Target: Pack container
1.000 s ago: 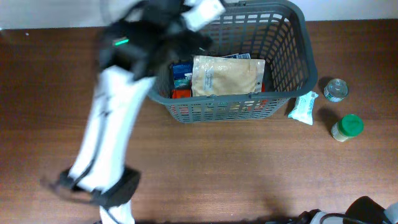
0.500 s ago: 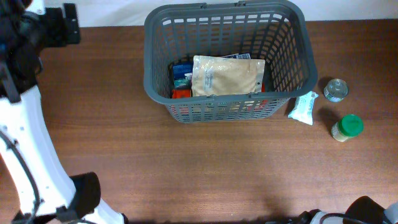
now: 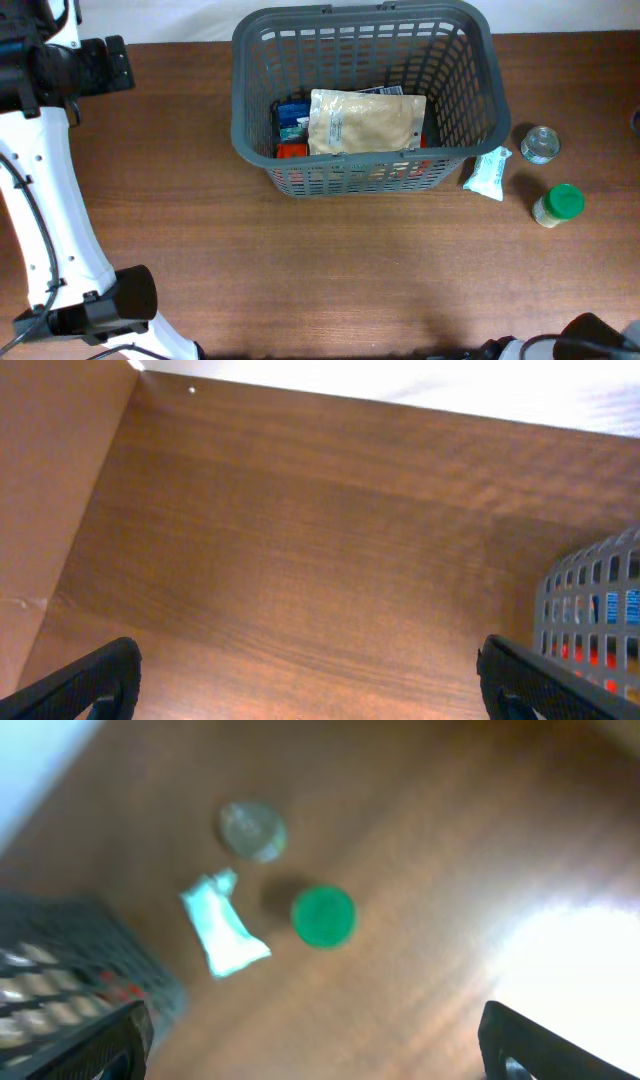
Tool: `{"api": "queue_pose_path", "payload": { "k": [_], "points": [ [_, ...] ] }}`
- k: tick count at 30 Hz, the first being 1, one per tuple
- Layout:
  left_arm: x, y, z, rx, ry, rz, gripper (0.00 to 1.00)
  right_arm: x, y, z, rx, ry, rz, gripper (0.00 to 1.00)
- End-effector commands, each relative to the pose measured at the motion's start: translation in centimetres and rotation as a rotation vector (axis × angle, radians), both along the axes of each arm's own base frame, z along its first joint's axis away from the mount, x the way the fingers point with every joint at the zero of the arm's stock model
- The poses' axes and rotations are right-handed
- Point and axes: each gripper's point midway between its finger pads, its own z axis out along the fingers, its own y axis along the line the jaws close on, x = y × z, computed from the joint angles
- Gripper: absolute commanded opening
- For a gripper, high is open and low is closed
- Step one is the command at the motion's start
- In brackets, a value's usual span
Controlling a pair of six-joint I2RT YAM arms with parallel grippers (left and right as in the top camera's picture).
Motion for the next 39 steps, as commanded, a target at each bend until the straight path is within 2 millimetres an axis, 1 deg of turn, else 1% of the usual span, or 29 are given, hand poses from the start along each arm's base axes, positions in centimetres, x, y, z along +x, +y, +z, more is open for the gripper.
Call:
{"api": "queue_pose_path", "payload": {
  "k": [1,3,5,8,10,13,15,17,19,25,30,34,39],
  "points": [
    [0.0,-0.1,-0.4,-0.021,0.007,0.009,0.99,-0.6,-0.4,-6.3,0.094,0.169,-0.003,1.00],
    [0.0,-0.1,-0.4,-0.021,0.007,0.009,0.99,-0.6,0.0,-10.1,0.147,0.235,0.019,0.96],
    [0.0,-0.1,-0.4,-0.021,0.007,0.009,0.99,-0.3,0.5,-13.0,0.179,0.267,0.065,0.93],
    [0.0,-0.1,-0.4,-0.021,0.007,0.009,0.99,0.7,0.5,-16.2,0.187,0.278,0.102,0.94],
    [0.0,-0.1,-0.4,-0.021,0.007,0.009,0.99,1.7,0.4,-17.3,0.179,0.273,0.118,0.96],
    [0.0,-0.1,-0.4,-0.021,0.007,0.009,0.99,3.5,0.7,-18.4,0.160,0.264,0.161,0.98],
    [0.0,-0.1,-0.4,-0.021,0.007,0.009,0.99,4.6,1.2,-19.1,0.149,0.265,0.205,0.98],
    [0.0,-0.1,-0.4,-0.021,0.007,0.009,0.99,5.4,1.7,-19.7,0.144,0.271,0.228,0.98],
    [0.0,-0.1,-0.4,-0.021,0.007,0.009,0.99,5.9,1.6,-20.3,0.123,0.283,0.239,0.99],
    [0.0,-0.1,-0.4,-0.021,0.007,0.009,0.99,5.7,0.8,-21.8,0.122,0.327,0.194,0.99],
    [0.0,-0.1,-0.4,-0.021,0.007,0.009,0.99,5.4,0.6,-22.2,0.132,0.339,0.171,0.99],
    [0.0,-0.1,-0.4,-0.021,0.007,0.009,0.99,5.1,0.8,-22.7,0.139,0.352,0.172,0.99],
    [0.0,-0.1,-0.4,-0.021,0.007,0.009,0.99,4.4,1.2,-24.0,0.157,0.375,0.169,0.99]
  ]
}}
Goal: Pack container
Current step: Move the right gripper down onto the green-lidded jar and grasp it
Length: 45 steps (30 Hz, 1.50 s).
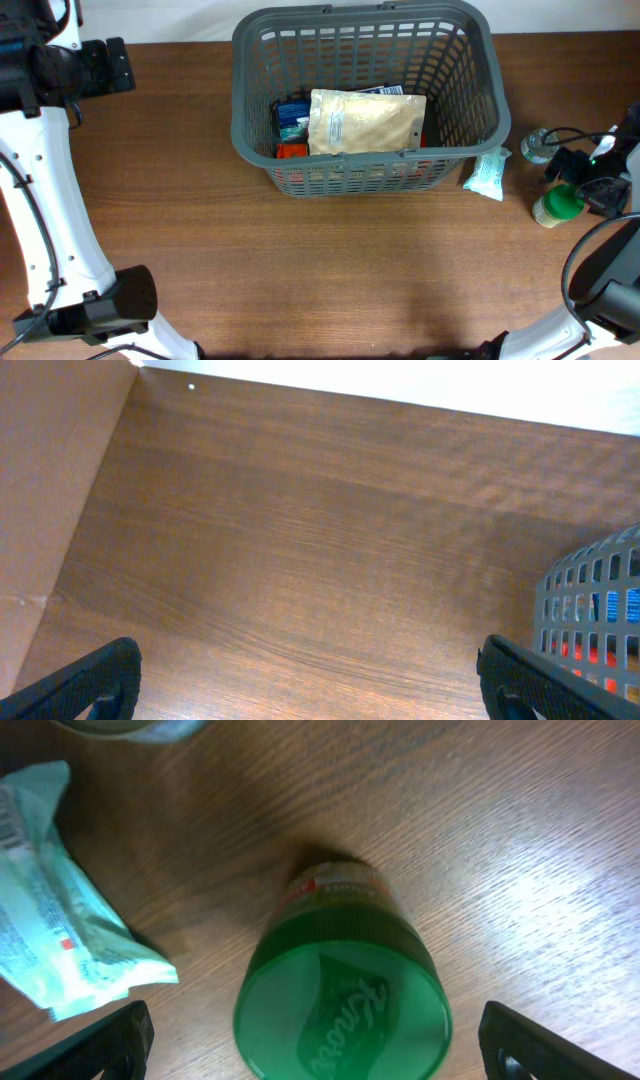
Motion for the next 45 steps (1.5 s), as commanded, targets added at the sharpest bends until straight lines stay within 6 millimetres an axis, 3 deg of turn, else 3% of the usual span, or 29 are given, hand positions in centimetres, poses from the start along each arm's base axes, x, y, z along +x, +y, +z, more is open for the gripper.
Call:
{"api": "queue_pose_path", "payload": {
  "k": [1,7,20,37,45],
  "points": [
    [0.1,-0.1,-0.3,-0.017,0.003,0.006,0.99,-1.1,0.1,-1.6,0.008,0.049,-0.015,0.99],
    [0.0,-0.1,-0.3,-0.017,0.003,0.007,0.99,-1.8,0.6,-2.9,0.022,0.071,-0.023,1.00],
    [0.1,-0.1,-0.3,-0.017,0.003,0.006,0.99,-1.3,-0.2,-2.9,-0.014,0.054,-0.044,1.00],
    [0.1,-0.1,-0.3,-0.017,0.003,0.007,0.99,-2.0,0.3,-4.8,0.024,0.115,-0.054,0.92],
    [0.1,-0.1,-0.3,-0.017,0.003,0.007,0.99,-2.1,-0.1,-4.8,0.006,0.123,-0.062,0.82]
  ]
}}
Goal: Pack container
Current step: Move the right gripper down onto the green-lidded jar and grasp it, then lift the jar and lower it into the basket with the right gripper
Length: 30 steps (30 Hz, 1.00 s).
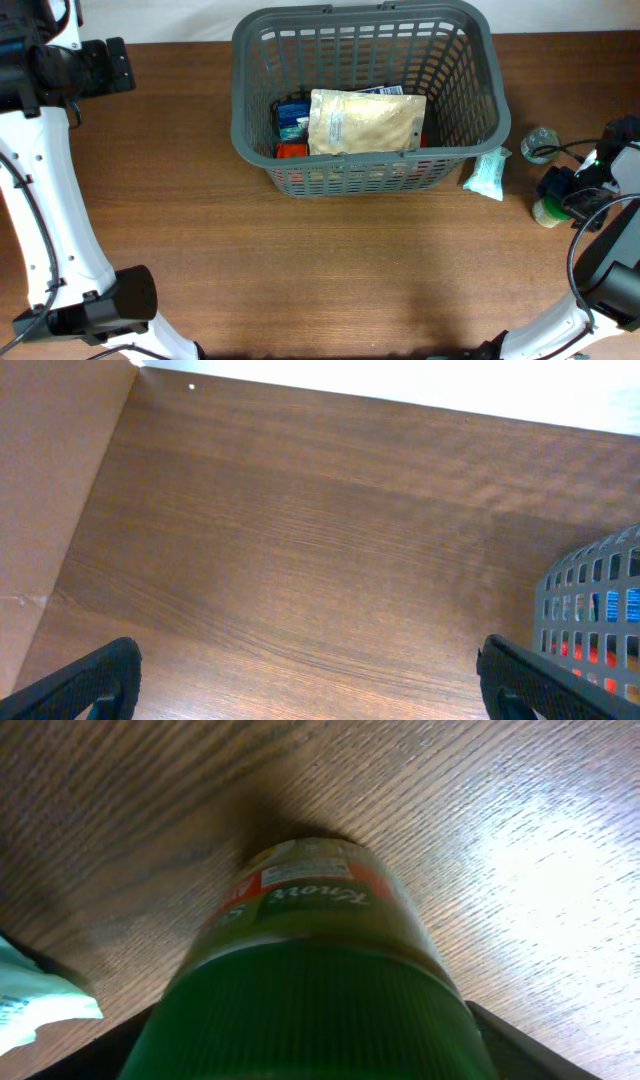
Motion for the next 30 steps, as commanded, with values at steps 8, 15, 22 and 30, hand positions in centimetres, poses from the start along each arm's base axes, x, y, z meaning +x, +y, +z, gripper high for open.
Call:
{"api": "queue_pose_path", "payload": {
  "k": [8,15,22,30],
  "points": [
    [0.1,-0.1,-0.3,-0.017,0.003,0.007,0.99,-0.5,-0.3,-0.3,-0.018,0.023,-0.014,0.60],
    [0.1,-0.1,-0.3,-0.017,0.003,0.006,0.99,-0.7,-0.1,-0.3,-0.006,0.031,-0.039,0.43],
    [0.1,-0.1,-0.3,-0.017,0.003,0.006,0.99,0.3,0.5,1.8,0.018,-0.041,-0.049,0.27],
    [0.1,-0.1,-0.3,-0.017,0.003,0.006,0.99,2.4,0.1,12.4,-0.060,-0.255,-0.039,0.09]
  ]
}}
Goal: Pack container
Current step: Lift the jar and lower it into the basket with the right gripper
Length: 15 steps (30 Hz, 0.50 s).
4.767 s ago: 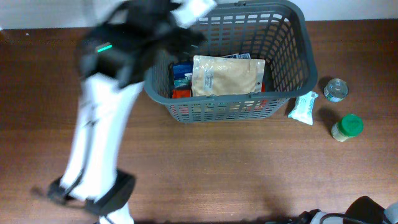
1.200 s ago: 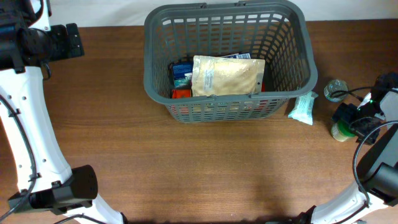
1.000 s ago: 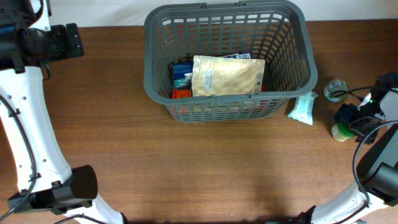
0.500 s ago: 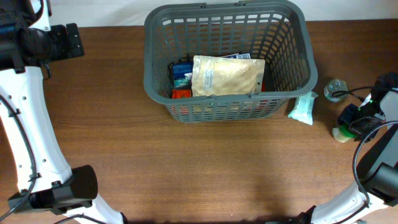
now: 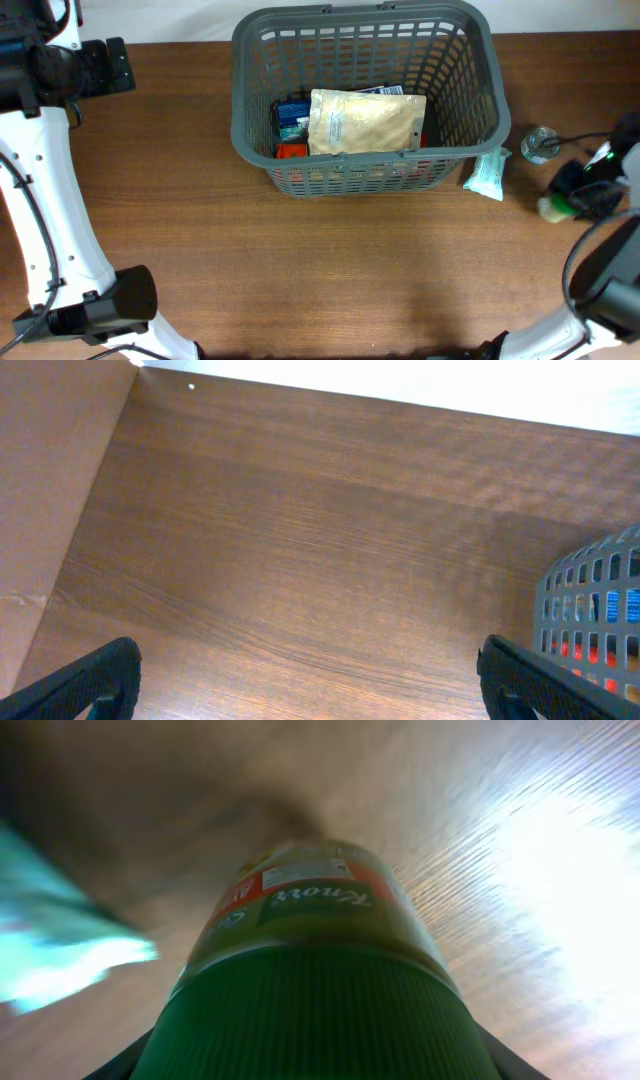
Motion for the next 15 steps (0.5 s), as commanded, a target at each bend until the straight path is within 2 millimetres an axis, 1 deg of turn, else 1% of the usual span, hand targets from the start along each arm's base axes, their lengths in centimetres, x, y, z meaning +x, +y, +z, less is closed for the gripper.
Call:
{"api": "queue_pose_path", "payload": {
  "k": [1,2,4,7,8,10,12,14,15],
  "points": [
    [0.1,-0.1,-0.3,-0.017,0.003,0.006,0.99,2.2,-0.5,8.9,-0.088,-0.236,-0.004,0.07],
    [0.1,-0.1,-0.3,-0.017,0.003,0.006,0.99,2.4,-0.3,10.7,-0.100,-0.277,-0.001,0.04],
    [0.1,-0.1,-0.3,-0.017,0.003,0.006,0.99,2.6,0.2,14.4,-0.121,-0.368,0.009,0.04],
    [0.1,-0.1,-0.3,-0.017,0.003,0.007,0.99,2.6,1.9,20.6,-0.135,-0.533,0.041,0.04],
    [0.1,-0.1,-0.3,-0.017,0.003,0.007,0.99,2.5,2.9,22.8,-0.132,-0.599,0.063,0.04],
    [0.1,-0.1,-0.3,-0.017,0.003,0.006,0.99,2.1,4.5,26.2,-0.138,-0.703,0.106,0.04],
    [0.1,-0.1,-0.3,-0.017,0.003,0.006,0.99,1.4,7.1,30.3,-0.163,-0.831,0.191,0.04],
    [0.1,-0.1,-0.3,-0.017,0.003,0.007,0.99,0.8,9.6,33.2,-0.175,-0.927,0.278,0.04],
    [0.1,-0.1,-0.3,-0.017,0.003,0.007,0.99,0.5,11.1,34.5,-0.176,-0.979,0.329,0.04]
  ]
}}
